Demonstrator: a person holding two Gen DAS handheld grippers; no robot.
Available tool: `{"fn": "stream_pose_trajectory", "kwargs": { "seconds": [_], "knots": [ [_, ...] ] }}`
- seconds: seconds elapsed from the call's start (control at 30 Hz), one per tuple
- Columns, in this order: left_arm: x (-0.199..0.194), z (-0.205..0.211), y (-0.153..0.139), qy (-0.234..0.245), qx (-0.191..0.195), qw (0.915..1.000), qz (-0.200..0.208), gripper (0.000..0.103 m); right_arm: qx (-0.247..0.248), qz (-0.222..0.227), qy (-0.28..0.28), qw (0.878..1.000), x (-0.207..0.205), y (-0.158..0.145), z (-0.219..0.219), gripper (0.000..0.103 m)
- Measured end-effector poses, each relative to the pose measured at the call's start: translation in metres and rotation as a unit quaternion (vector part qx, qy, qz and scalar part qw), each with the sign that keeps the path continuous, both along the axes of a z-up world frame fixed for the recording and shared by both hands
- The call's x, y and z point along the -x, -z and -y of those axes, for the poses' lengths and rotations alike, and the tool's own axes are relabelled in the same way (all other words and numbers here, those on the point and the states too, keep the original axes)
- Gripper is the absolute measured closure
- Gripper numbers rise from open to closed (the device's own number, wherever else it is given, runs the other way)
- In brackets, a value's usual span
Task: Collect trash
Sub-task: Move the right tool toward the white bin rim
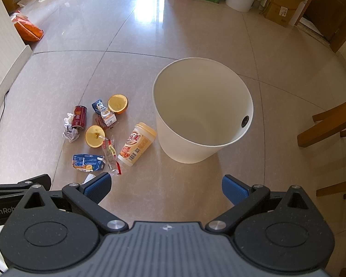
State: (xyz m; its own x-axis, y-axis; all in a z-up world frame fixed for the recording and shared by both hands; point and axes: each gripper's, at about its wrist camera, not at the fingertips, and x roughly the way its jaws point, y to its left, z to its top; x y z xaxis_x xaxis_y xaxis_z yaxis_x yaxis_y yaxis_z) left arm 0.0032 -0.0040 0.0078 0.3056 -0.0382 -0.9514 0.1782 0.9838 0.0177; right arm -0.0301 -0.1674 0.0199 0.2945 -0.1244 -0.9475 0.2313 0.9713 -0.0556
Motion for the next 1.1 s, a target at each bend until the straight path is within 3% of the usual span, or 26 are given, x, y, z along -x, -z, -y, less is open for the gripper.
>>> {"fn": "stream_pose_trajectory", "kwargs": {
  "seconds": [0.5,1.1],
  "knots": [
    [-0.006,-0.007,0.0,0.011,0.013,0.9998,0.007,0.001,0.01,0.022,-0.015,1.0,0.001,-0.015,-0.008,0.0],
    [-0.042,0.027,0.036,0.05,0.002,0.9986,0.02,0.001,-0.02,0.058,-0.004,0.998,-0.028,0.023,0.023,0.0]
  ]
}}
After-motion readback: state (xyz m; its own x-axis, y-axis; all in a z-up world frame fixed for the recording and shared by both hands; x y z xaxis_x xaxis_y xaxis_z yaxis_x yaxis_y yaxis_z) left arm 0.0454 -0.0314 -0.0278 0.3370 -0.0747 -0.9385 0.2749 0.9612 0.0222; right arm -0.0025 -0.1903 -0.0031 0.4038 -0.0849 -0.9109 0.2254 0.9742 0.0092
